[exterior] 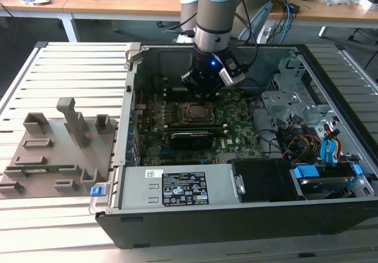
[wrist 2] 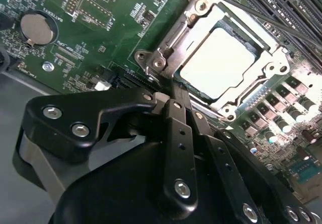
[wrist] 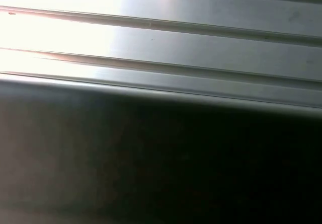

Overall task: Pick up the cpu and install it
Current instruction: 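Install the first cpu locking lever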

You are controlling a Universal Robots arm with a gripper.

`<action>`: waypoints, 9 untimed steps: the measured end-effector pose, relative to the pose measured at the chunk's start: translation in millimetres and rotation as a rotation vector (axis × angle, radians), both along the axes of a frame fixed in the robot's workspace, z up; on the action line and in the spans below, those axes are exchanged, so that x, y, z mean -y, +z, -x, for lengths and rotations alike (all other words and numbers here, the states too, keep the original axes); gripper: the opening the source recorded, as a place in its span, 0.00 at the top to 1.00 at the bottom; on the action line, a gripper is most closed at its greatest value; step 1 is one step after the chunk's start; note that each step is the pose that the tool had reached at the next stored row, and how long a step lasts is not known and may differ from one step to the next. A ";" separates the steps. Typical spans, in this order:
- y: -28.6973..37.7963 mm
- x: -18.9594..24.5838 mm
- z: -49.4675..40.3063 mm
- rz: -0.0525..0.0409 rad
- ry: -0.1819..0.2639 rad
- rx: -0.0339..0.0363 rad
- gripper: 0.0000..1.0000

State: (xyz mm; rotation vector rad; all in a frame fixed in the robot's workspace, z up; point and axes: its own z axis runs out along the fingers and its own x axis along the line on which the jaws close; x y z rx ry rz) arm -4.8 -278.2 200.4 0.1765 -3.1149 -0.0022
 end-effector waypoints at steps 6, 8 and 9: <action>0.0 -1.7 -5.0 -0.0001 0.013 0.0002 0.89; 1.5 -2.1 -5.3 -0.0009 0.013 0.0015 0.89; 2.6 -2.3 -5.4 -0.0016 0.013 0.0023 0.89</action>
